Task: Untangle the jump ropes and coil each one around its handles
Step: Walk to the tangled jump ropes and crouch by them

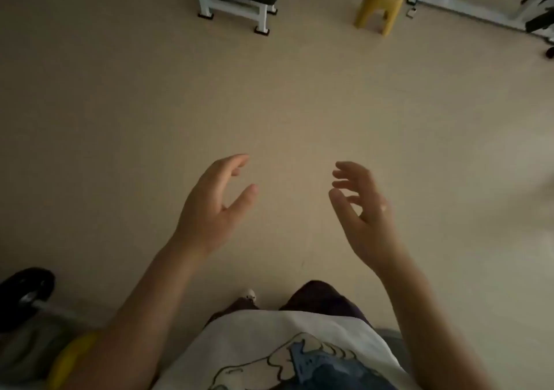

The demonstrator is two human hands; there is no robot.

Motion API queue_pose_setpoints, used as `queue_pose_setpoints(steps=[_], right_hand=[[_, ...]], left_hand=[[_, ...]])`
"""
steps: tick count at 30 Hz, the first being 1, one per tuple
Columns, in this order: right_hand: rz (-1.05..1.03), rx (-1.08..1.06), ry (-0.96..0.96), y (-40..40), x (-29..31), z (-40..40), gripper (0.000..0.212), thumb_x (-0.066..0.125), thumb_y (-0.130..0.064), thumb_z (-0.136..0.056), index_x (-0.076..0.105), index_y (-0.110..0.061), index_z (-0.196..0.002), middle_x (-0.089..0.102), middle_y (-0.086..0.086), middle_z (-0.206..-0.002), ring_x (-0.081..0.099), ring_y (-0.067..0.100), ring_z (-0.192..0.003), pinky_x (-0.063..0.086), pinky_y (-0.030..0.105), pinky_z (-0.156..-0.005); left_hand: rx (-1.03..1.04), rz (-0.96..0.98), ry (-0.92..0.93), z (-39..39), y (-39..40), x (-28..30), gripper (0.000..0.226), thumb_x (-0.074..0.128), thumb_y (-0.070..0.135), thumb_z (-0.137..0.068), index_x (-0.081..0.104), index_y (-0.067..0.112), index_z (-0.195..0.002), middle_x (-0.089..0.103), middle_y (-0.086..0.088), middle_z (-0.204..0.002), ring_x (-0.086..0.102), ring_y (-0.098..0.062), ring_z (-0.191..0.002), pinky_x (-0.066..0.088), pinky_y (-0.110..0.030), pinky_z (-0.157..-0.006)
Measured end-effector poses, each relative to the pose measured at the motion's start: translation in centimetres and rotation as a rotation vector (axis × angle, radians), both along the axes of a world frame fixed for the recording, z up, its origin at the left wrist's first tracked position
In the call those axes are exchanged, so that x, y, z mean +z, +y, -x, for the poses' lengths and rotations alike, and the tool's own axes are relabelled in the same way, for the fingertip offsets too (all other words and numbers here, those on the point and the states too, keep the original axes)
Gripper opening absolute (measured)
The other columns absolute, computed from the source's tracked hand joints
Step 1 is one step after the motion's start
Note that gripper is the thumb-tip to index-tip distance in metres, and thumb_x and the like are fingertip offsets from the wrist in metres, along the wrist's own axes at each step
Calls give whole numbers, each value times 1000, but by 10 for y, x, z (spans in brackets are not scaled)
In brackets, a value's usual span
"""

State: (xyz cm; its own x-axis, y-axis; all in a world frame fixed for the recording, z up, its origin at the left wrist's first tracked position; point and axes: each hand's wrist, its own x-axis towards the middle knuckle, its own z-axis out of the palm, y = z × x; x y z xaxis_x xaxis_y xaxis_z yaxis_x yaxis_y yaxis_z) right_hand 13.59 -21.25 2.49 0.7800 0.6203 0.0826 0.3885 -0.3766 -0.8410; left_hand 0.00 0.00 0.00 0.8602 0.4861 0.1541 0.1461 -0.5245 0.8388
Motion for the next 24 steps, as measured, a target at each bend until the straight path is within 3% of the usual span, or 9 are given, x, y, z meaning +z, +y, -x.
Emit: queue_pose_setpoints(steps=[6,10,14,20,24], right_hand=[[111,-101,163,-25,-42,-36,31,54,-28,-98,46,-38,-126,55,-15,-124,56,2,-112,53,31,-87],[111,-207,248,-38,-69,-101,26,53,-31,-96,51,-36,-121,58,-17,-117,58,0,-106,54,32,-87],[89,-276,291,-38,-80,-197,25,53,-33,-96,51,-40,-119,58,-19,-115,58,-1,-104,53,33,-88],[72,-260,286,-19,-59,-361,25,52,-34,-95,53,-33,-120,59,-15,-111,58,-1,-103,51,27,-85],[89,-219,252,10,-54,-461,27,52,-34,-95,54,-29,-122,59,-15,-109,59,1,-102,51,25,-83]], left_hand=[[-197,40,135,-90,-13,-23,45,52,47,-90,56,27,-130,60,13,-122,59,-9,-111,49,-28,-79],[-335,20,189,-186,-14,-38,42,51,47,-90,59,28,-126,59,17,-117,59,-5,-105,43,-12,-84],[-398,-8,267,-294,-4,-38,41,50,48,-88,58,31,-124,58,23,-116,60,-4,-102,42,-11,-85],[-371,34,335,-428,14,-17,38,49,50,-87,55,36,-123,59,22,-116,61,-4,-104,48,-21,-88],[-304,67,348,-504,36,-19,40,47,51,-86,56,36,-122,61,22,-114,60,0,-103,46,-15,-87]])
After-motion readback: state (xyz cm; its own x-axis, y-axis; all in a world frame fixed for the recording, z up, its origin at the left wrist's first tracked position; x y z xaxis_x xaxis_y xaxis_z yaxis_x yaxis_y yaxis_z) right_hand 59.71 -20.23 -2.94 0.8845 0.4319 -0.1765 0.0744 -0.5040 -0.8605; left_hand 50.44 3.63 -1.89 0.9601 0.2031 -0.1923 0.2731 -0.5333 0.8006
